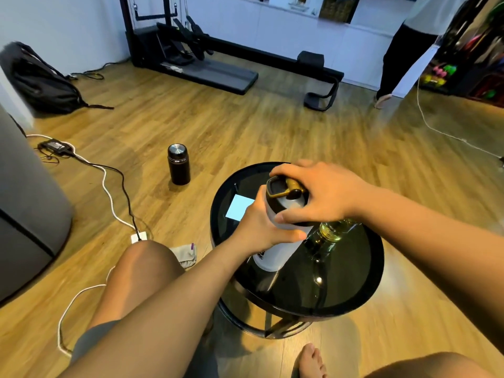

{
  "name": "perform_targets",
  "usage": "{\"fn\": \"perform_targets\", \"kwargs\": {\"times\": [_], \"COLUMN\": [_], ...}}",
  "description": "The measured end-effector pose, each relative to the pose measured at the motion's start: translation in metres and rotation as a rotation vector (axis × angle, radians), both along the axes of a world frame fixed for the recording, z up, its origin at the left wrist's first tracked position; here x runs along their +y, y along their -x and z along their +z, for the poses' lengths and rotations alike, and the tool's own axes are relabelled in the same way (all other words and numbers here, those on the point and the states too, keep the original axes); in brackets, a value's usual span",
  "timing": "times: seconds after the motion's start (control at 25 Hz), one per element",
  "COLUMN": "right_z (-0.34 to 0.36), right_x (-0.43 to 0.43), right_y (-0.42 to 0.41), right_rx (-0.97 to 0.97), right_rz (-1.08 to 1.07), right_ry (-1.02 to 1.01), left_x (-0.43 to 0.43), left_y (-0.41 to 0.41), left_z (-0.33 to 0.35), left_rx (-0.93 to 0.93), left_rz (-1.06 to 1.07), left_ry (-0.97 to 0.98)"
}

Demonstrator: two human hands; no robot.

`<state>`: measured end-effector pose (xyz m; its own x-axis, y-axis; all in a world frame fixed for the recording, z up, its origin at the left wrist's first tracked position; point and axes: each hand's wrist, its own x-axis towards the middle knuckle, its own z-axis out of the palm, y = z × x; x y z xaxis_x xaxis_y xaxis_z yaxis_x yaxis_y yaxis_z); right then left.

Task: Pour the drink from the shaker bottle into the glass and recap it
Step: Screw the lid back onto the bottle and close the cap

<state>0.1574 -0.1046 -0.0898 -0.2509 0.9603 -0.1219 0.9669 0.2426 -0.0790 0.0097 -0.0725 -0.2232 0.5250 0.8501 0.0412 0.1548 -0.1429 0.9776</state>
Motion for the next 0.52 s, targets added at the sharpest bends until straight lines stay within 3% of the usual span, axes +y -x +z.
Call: {"fn": "perform_targets", "kwargs": {"times": [0.24, 0.52], "right_z": [-0.014, -0.023], "right_x": [0.009, 0.006], "right_y": [-0.004, -0.008], "right_rx": [-0.091, 0.022], "right_rz": [0.102, 0.142], "right_ry": [-0.155, -0.275], "left_x": [0.001, 0.000], "left_y": [-0.004, -0.007], "left_z": [-0.007, -0.008], "left_rx": [0.065, 0.047], "left_rz": [0.015, 0.041], "left_ry": [0.007, 0.009]}}
